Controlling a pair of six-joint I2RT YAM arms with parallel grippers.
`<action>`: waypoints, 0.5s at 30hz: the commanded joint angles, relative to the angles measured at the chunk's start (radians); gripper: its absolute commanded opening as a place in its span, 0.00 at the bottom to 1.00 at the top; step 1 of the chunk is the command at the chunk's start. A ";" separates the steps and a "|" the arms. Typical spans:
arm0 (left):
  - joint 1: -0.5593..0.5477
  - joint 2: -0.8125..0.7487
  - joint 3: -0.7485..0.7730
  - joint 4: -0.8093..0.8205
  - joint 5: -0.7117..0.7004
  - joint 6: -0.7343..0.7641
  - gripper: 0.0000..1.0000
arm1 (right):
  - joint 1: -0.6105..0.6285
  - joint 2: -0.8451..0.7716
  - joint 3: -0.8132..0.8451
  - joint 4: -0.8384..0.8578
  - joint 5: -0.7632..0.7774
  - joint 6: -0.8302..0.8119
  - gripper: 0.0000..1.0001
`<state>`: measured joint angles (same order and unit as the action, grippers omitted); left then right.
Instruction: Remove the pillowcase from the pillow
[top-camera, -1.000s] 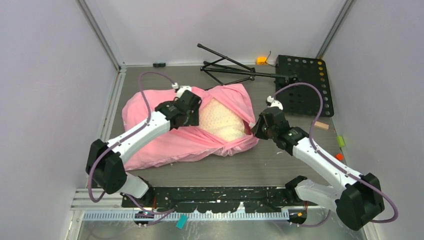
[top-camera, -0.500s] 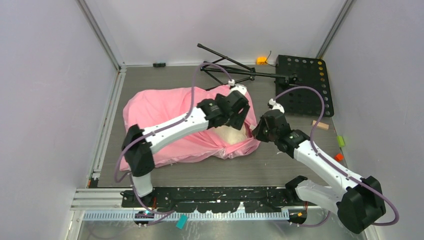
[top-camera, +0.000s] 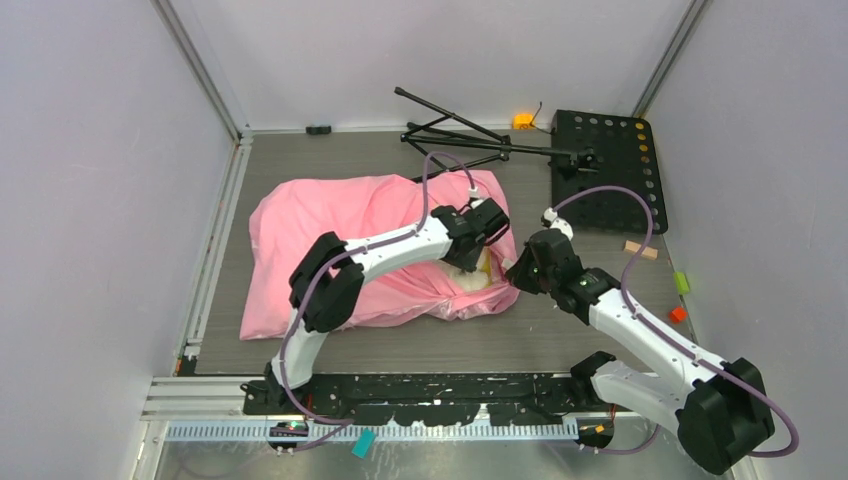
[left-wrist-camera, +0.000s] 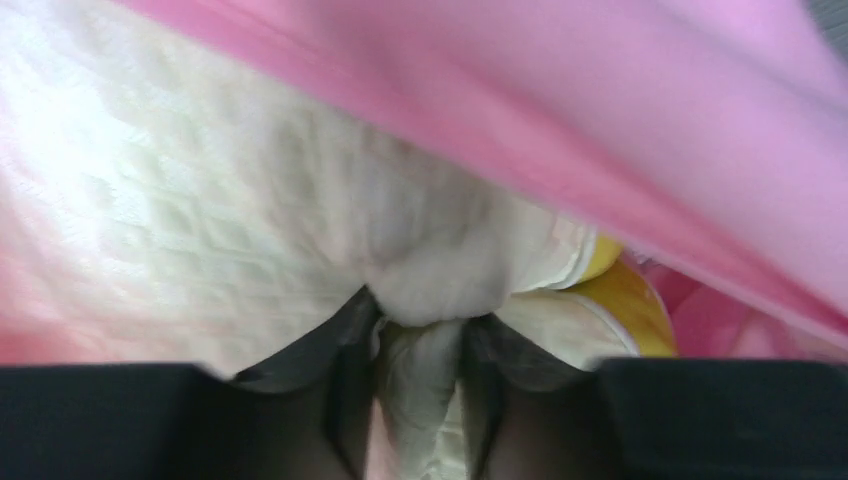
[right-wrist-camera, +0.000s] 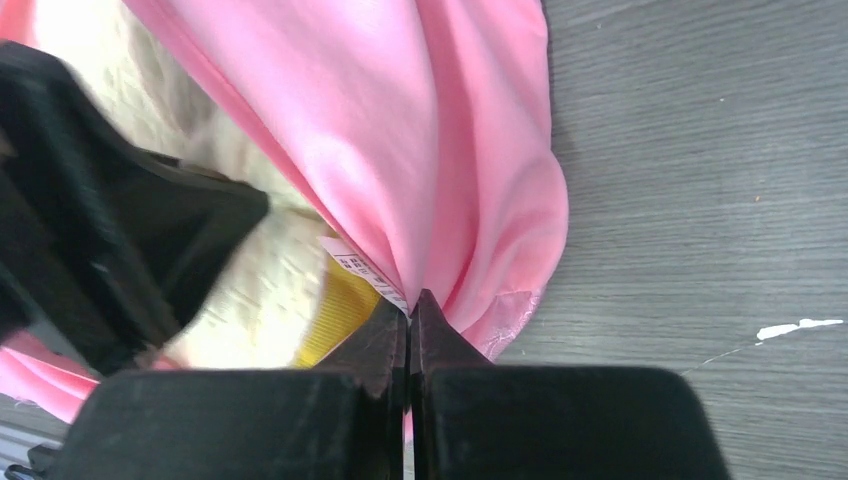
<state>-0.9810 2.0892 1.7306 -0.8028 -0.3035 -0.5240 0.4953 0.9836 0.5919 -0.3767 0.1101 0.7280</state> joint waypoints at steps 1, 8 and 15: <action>0.060 -0.102 -0.083 0.033 -0.005 -0.052 0.15 | -0.004 -0.007 -0.032 -0.024 0.017 0.035 0.00; 0.139 -0.332 -0.186 0.148 0.079 -0.070 0.00 | -0.004 0.031 -0.095 0.052 -0.166 0.020 0.01; 0.163 -0.504 -0.193 0.169 0.367 -0.057 0.00 | -0.005 0.135 -0.030 0.078 -0.065 -0.017 0.07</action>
<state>-0.8333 1.7191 1.5139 -0.6964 -0.0868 -0.5922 0.4953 1.0710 0.5179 -0.2764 -0.0269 0.7536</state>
